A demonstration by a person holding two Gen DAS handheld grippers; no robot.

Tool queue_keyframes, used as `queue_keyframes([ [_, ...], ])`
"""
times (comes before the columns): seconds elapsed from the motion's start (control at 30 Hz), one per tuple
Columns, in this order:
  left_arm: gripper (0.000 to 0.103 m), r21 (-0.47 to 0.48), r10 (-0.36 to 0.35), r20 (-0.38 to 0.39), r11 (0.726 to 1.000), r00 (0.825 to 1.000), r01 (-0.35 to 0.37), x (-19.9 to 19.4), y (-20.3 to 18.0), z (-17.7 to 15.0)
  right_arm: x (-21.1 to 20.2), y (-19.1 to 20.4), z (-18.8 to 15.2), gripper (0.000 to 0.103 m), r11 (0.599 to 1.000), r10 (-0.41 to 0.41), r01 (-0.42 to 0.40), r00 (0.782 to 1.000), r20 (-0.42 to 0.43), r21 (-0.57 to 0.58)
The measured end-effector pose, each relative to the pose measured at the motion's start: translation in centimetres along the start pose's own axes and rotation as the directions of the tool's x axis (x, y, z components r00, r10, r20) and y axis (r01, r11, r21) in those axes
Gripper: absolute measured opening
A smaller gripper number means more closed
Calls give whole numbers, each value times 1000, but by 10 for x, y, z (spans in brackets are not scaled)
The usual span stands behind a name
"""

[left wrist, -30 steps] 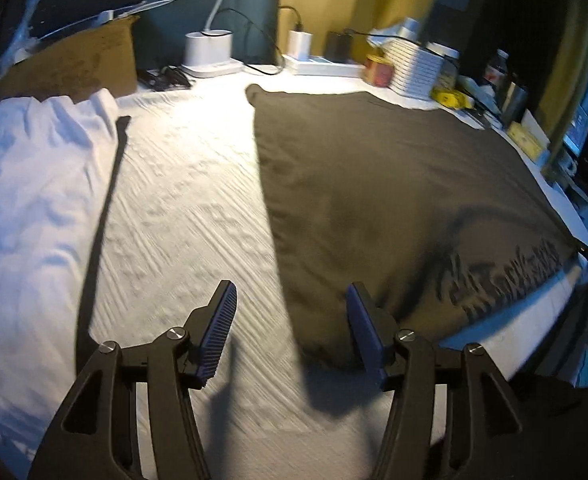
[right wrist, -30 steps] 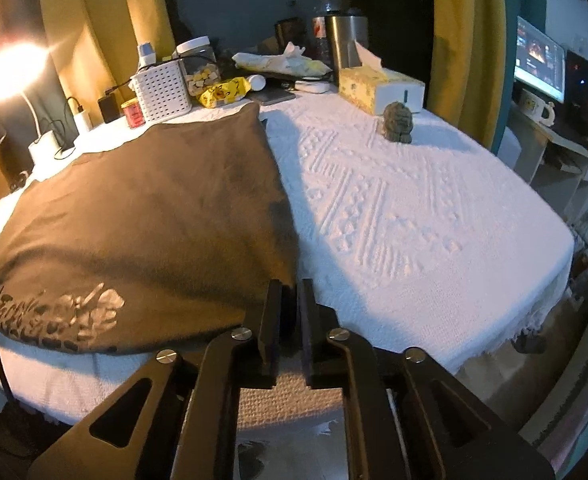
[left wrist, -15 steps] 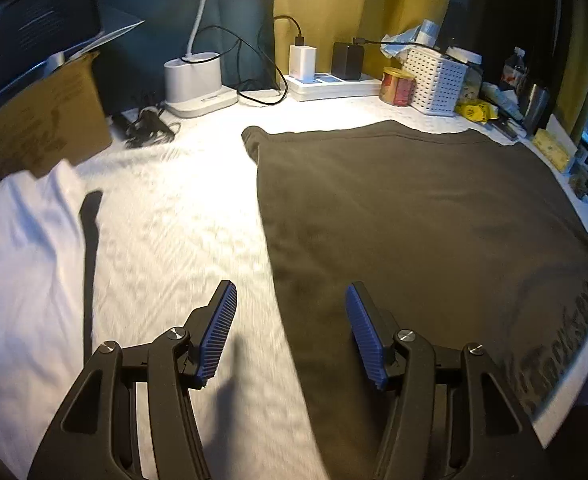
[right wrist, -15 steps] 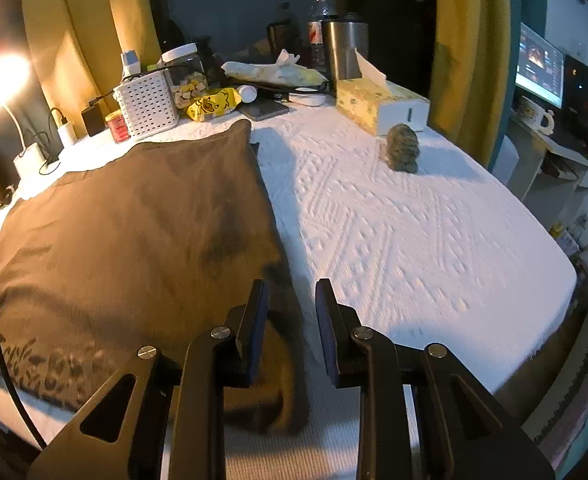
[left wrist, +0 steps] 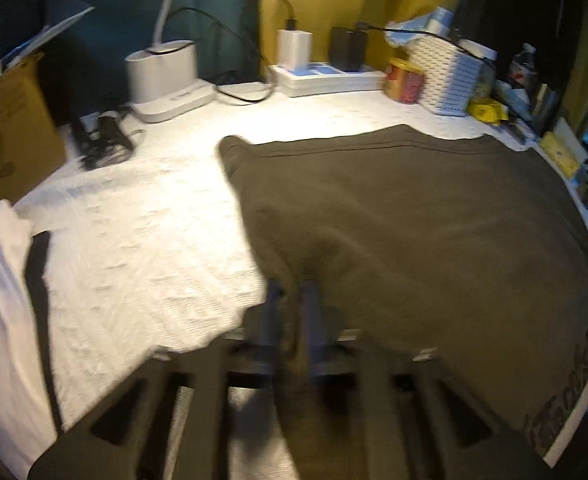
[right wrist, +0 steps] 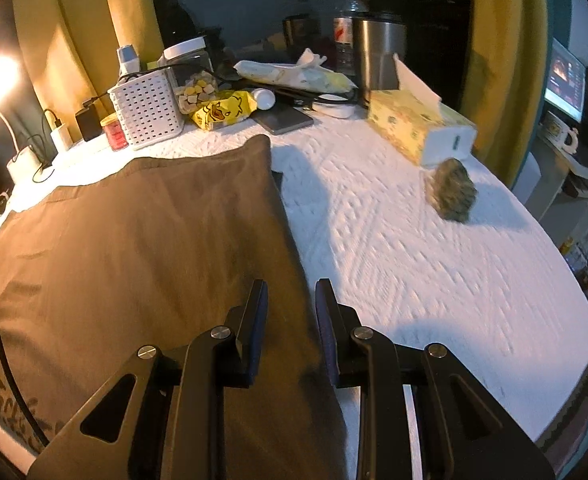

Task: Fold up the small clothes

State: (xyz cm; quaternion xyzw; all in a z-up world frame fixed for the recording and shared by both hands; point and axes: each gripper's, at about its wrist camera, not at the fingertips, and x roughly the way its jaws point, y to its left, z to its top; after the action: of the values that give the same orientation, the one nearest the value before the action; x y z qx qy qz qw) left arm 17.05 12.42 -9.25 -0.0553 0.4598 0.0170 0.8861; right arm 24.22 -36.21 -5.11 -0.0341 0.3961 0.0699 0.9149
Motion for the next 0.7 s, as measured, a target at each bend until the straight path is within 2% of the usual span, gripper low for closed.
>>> queue_keyframes([
  [0.07, 3, 13, 31, 5, 999, 1000, -31, 0, -2, 2, 5, 4, 6, 26, 1000, 1, -1, 1000, -2, -8],
  [0.17, 3, -20, 47, 8, 999, 999, -47, -2, 5, 2, 12, 7, 11, 26, 1000, 0, -1, 1000, -8, -17],
  [0.57, 3, -34, 64, -5, 997, 998, -64, 0, 7, 4, 38, 9, 11, 28, 999, -10, 7, 997, -71, -38],
  [0.6, 4, -38, 65, -7, 997, 998, -65, 0, 7, 4, 39, 9, 11, 31, 999, -15, 12, 997, -72, -42],
  [0.63, 4, -40, 66, -10, 997, 998, -66, 1, 7, 4, 40, 8, 11, 40, 999, -27, 24, 997, -76, -44],
  [0.7, 7, -33, 91, -24, 995, 996, -92, 0, 6, 5, 42, 2, 10, 49, 999, -45, 44, 996, -82, -17],
])
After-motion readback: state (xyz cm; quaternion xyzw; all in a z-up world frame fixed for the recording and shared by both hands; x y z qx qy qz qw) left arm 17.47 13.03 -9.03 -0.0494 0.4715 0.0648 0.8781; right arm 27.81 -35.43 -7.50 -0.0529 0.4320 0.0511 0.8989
